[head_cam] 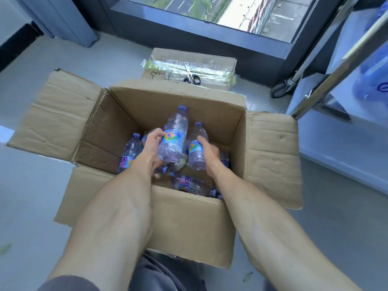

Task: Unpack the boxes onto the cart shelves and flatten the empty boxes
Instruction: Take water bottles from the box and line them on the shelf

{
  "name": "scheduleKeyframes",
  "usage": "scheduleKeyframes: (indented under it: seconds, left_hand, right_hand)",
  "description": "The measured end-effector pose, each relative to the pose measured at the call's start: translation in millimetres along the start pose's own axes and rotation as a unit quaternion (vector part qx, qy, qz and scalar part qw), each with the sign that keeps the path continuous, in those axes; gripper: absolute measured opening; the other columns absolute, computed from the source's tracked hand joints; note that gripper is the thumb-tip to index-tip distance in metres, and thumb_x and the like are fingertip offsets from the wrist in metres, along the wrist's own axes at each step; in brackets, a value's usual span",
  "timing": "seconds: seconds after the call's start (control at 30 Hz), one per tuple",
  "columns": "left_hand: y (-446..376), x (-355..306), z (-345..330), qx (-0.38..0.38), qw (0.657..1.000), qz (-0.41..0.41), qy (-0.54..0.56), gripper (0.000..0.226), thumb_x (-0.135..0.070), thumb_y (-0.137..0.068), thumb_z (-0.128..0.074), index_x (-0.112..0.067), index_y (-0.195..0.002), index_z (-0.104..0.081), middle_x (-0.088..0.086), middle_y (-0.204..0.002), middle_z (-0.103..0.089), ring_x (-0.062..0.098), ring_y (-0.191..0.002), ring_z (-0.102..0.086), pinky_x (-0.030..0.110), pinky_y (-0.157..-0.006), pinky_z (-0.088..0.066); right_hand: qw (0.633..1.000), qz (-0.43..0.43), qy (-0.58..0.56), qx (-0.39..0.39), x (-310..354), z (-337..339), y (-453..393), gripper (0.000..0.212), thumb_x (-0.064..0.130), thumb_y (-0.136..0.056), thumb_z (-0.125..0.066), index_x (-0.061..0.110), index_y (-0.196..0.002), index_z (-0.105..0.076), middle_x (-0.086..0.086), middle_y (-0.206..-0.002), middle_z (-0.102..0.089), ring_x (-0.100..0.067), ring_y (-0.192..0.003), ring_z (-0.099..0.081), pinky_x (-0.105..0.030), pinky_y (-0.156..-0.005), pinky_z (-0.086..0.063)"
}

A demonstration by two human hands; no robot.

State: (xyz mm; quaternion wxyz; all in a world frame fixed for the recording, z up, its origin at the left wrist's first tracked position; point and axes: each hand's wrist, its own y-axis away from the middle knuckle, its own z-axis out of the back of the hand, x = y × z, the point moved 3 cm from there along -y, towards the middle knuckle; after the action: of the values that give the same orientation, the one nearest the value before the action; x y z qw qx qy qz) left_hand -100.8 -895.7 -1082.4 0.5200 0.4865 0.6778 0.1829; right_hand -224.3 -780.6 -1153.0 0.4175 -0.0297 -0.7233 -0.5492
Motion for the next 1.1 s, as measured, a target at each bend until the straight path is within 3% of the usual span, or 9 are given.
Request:
scheduleKeyframes:
  seconds: [0.17,0.27,0.43,0.57,0.67,0.77,0.93,1.0,1.1]
  left_hand:
    - [64.4,1.5,-27.2,0.083,0.992,-0.078,0.051,0.028,-0.024,-0.080,-0.048,-0.004,-0.095,-0.060,0.013,-0.088,-0.057,0.027,-0.076,-0.057,0.035,-0.075,-0.046]
    - [110.5,3.6,-62.6,0.138,0.981,-0.129,0.049,0.029,-0.035,-0.087,-0.051,-0.009,-0.094,-0.062,0.007,-0.085,-0.059,0.020,-0.074,-0.059,0.032,-0.071,-0.048]
    - [183.5,28.8,-137.8,0.218,0.959,-0.181,0.015,0.047,-0.042,-0.084,-0.052,-0.007,-0.115,-0.057,0.010,-0.099,-0.059,0.020,-0.083,-0.061,0.029,-0.074,-0.050]
    - [232.3,81.1,-214.0,0.279,0.942,-0.182,-0.031,0.060,-0.045,-0.080,-0.063,-0.005,-0.124,-0.056,0.012,-0.103,-0.060,0.021,-0.086,-0.062,0.031,-0.077,-0.051]
    - [261.1,133.0,-270.2,0.348,0.922,-0.153,-0.069,0.079,-0.056,-0.057,-0.086,-0.007,-0.115,-0.065,0.010,-0.097,-0.068,0.020,-0.082,-0.067,0.030,-0.074,-0.056]
    - [282.5,186.4,-323.5,0.384,0.909,-0.141,-0.078,0.063,-0.049,-0.073,-0.076,-0.007,-0.117,-0.063,0.013,-0.101,-0.066,0.023,-0.083,-0.068,0.031,-0.073,-0.057]
    - [288.5,245.6,-384.1,0.357,0.920,-0.136,-0.085,0.038,-0.038,-0.090,-0.057,-0.007,-0.107,-0.070,0.016,-0.105,-0.067,0.034,-0.093,-0.067,0.043,-0.086,-0.051]
    - [293.2,265.4,-401.8,0.365,0.917,-0.123,-0.099,0.045,-0.042,-0.085,-0.060,-0.005,-0.109,-0.069,0.019,-0.105,-0.066,0.036,-0.095,-0.064,0.044,-0.087,-0.050]
    - [305.1,291.9,-424.3,0.435,0.887,-0.090,-0.127,0.071,-0.063,-0.062,-0.081,-0.006,-0.102,-0.074,0.015,-0.097,-0.071,0.025,-0.087,-0.069,0.035,-0.078,-0.055]
  right_hand:
    - [0.990,0.109,-0.054,0.078,44.6,21.1,70.9,0.048,0.033,-0.083,-0.075,-0.008,-0.106,-0.065,-0.025,-0.105,-0.069,-0.038,-0.092,-0.067,-0.052,-0.087,-0.053]
    - [0.975,0.150,-0.111,0.121,72.0,56.6,124.0,0.056,0.027,-0.088,-0.068,-0.014,-0.122,-0.055,-0.024,-0.102,-0.060,-0.035,-0.092,-0.060,-0.048,-0.083,-0.048]
    - [0.948,0.229,-0.128,0.180,108.3,153.1,208.5,0.044,0.030,-0.084,-0.063,-0.002,-0.114,-0.064,-0.021,-0.098,-0.065,-0.031,-0.080,-0.066,-0.039,-0.074,-0.054]
    - [0.943,0.278,-0.109,0.149,115.3,244.3,262.7,0.056,0.044,-0.078,-0.070,0.003,-0.116,-0.065,-0.018,-0.096,-0.069,-0.031,-0.082,-0.068,-0.042,-0.076,-0.054]
    - [0.936,0.327,-0.103,0.083,115.2,311.6,296.0,0.060,0.050,-0.065,-0.081,0.012,-0.108,-0.064,-0.011,-0.098,-0.071,-0.028,-0.090,-0.069,-0.048,-0.086,-0.055]
    - [0.926,0.356,-0.121,0.026,109.6,379.5,322.6,0.060,0.053,-0.055,-0.082,0.020,-0.102,-0.066,0.001,-0.097,-0.074,-0.020,-0.095,-0.071,-0.040,-0.084,-0.058]
    - [0.901,0.387,-0.195,-0.020,105.4,476.0,350.3,0.041,0.034,-0.073,-0.078,0.006,-0.102,-0.070,-0.015,-0.096,-0.070,-0.029,-0.087,-0.067,-0.048,-0.087,-0.054]
    - [0.900,0.377,-0.221,-0.007,104.6,500.8,359.0,0.043,0.032,-0.076,-0.070,0.005,-0.110,-0.068,-0.018,-0.100,-0.067,-0.031,-0.089,-0.065,-0.047,-0.086,-0.053]
    - [0.910,0.356,-0.215,-0.012,98.8,524.2,368.8,0.043,0.048,-0.078,-0.068,0.019,-0.110,-0.070,-0.013,-0.099,-0.072,-0.029,-0.085,-0.070,-0.037,-0.074,-0.057]
